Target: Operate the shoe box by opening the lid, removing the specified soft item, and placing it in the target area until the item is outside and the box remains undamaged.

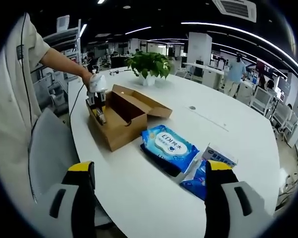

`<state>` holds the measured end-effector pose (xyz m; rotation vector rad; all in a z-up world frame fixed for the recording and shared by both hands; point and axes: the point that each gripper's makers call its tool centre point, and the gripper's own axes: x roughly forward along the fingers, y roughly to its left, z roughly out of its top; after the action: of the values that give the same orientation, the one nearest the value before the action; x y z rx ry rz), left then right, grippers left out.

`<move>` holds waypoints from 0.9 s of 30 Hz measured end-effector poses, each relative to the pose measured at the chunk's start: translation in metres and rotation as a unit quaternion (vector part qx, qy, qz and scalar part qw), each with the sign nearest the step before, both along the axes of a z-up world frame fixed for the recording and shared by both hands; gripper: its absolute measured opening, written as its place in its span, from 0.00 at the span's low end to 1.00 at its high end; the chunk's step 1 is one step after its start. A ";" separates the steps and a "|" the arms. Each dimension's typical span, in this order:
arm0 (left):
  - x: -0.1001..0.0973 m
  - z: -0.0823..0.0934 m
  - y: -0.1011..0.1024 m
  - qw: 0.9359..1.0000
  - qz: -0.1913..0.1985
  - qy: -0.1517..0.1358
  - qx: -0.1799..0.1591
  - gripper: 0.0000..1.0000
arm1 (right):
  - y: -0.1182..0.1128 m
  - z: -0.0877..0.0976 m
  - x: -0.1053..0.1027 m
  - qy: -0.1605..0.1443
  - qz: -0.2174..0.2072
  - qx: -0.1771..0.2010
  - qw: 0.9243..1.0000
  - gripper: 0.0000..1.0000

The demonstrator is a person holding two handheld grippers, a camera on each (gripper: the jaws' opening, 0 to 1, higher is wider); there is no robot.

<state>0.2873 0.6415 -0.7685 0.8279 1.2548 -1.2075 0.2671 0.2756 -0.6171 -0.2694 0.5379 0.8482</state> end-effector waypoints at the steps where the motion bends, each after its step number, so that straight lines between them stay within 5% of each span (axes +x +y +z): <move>1: 0.000 0.000 0.000 1.000 0.009 0.001 0.000 0.19 | 0.002 0.001 0.000 -0.001 0.002 0.001 1.000 0.81; 17: 0.006 0.035 -0.014 0.996 0.060 -0.040 -0.058 0.19 | 0.038 0.005 -0.003 -0.009 0.038 0.027 0.999 0.62; 27: 0.010 0.068 -0.036 0.985 0.100 -0.065 -0.125 0.19 | 0.066 0.006 0.000 -0.010 0.046 0.060 0.997 0.51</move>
<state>0.2971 0.6055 -0.7006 0.5733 1.0286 -1.1032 0.2672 0.3411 -0.6115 -0.1932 0.4560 0.9626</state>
